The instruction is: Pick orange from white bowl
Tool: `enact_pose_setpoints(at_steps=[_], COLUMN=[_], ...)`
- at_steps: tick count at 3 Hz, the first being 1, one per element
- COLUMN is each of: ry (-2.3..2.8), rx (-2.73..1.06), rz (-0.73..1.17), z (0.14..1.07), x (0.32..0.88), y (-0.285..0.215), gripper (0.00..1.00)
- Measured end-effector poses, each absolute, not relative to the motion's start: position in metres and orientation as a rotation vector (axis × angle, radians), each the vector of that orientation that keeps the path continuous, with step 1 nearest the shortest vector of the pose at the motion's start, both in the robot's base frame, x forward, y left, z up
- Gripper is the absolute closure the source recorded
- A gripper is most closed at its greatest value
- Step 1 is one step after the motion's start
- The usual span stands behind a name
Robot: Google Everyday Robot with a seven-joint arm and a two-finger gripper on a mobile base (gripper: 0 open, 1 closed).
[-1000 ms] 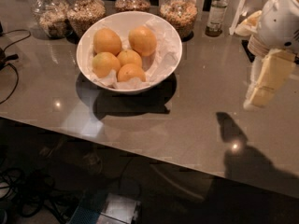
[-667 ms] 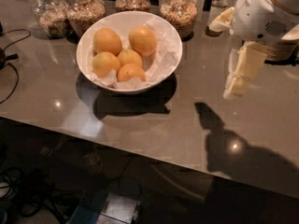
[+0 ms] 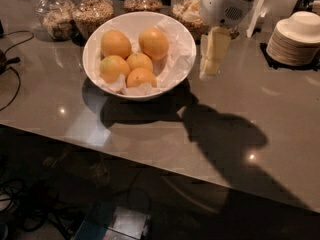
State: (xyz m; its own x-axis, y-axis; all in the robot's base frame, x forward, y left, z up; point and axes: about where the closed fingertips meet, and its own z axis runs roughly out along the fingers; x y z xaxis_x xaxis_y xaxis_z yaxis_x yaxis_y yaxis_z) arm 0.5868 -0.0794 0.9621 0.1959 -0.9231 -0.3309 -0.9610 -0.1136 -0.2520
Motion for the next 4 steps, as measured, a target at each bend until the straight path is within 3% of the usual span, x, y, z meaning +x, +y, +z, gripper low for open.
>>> enact_pose_setpoints(at_steps=[1,3,4], ry=[1.708,1.673,1.541], rx=[-2.117,-2.090,-2.169], rz=[0.089,0.117,0.277], z=[0.962,0.963,0.946], x=[0.625,0.635,0.648], y=[-0.054,-0.046,-0.018], gripper=[0.00,0.00,0.00])
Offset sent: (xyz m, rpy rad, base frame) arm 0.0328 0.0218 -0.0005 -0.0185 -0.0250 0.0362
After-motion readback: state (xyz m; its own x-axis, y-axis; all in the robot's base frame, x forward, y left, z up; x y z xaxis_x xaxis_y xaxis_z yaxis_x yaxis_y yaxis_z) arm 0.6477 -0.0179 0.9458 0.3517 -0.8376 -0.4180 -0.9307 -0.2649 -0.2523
